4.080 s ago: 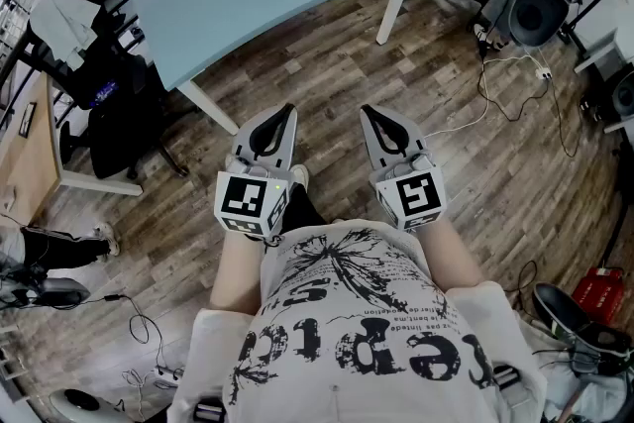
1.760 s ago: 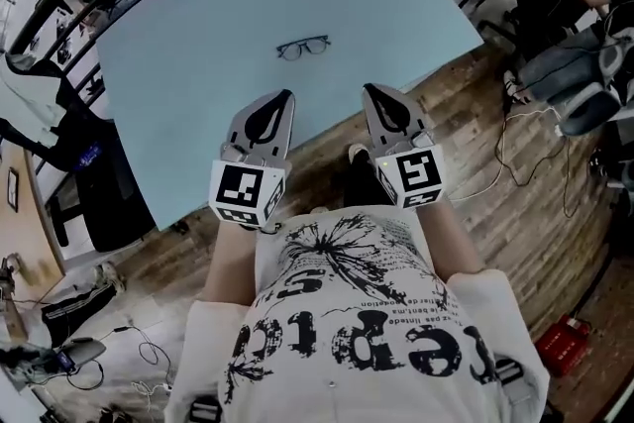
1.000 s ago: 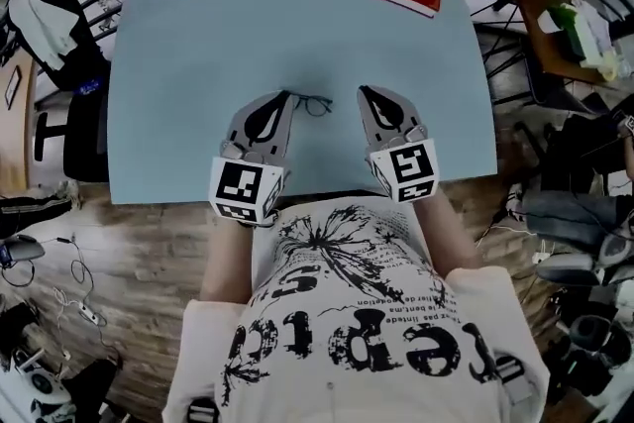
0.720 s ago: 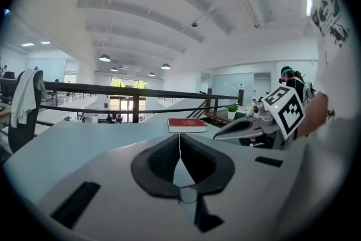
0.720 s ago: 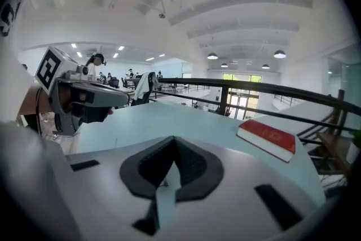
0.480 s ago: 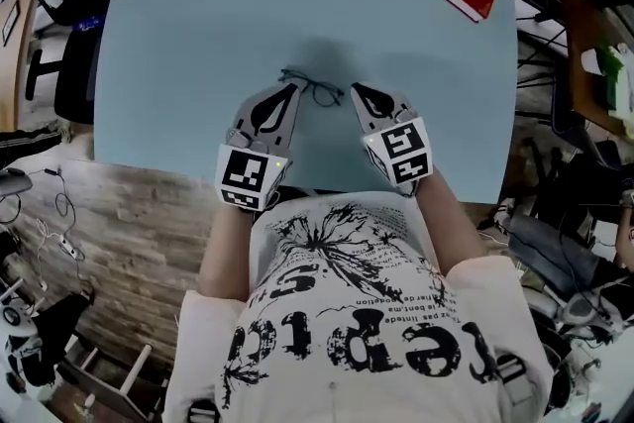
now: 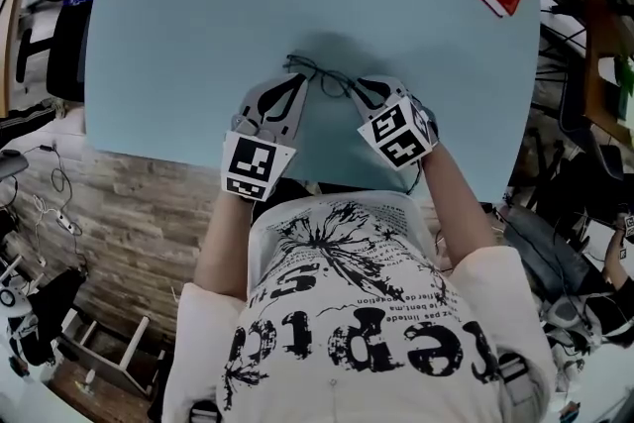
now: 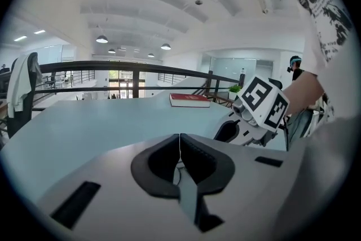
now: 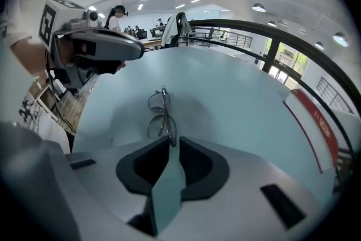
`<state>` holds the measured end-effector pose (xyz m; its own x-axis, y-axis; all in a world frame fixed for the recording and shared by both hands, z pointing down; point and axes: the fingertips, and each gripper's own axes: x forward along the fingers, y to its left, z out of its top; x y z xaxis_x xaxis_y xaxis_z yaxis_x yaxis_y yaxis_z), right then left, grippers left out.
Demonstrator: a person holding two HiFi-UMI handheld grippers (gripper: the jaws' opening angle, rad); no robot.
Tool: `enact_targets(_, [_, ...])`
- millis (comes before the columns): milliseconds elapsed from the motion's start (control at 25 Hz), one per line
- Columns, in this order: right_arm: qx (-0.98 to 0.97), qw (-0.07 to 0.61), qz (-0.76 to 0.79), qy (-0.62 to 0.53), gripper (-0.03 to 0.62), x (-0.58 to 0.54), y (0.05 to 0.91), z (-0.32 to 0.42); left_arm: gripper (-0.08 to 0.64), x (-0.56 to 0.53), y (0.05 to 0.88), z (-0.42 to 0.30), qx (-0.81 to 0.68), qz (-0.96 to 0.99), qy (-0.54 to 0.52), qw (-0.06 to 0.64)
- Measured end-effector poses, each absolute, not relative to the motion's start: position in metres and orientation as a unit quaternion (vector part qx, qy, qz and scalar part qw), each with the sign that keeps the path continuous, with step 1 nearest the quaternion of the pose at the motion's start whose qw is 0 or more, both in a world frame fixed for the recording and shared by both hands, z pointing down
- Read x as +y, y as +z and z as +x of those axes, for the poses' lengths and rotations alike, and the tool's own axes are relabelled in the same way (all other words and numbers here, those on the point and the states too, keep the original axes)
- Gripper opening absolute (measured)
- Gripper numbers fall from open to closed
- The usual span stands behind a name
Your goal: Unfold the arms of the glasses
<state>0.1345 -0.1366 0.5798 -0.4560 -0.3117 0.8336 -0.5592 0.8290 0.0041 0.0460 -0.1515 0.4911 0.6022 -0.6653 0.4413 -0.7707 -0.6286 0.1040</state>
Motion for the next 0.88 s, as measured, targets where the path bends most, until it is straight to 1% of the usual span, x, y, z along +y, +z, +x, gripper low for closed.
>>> enact_targets(280, [-0.839,0.495,0.201,0.106,0.066,-0.129,0.597,0.128,0.020,-0.151,0.506,0.046,-0.396,0.881,0.206,0.155])
enact_targets(400, [-0.840,0.499,0.189,0.095,0.044,-0.130,0.601,0.128,0.020,-0.150,0.514,0.046,-0.393,0.878,0.223,0.157])
enact_targets(480, [-0.844,0.497,0.182,0.089,0.041,-0.130,0.600,0.126,0.020,-0.148,0.519,0.043,-0.388,0.875,0.244,0.153])
enact_targets(680, [-0.848,0.497,0.171,0.075,0.037,-0.127,0.596,0.128,0.021,-0.143,0.531,0.046,-0.333,0.883,0.306,0.126])
enact_targets(880, [-0.846,0.506,0.154,0.061,0.037,-0.125,0.597,0.134,0.023,-0.141,0.542,0.068,-0.225,0.891,0.388,0.065])
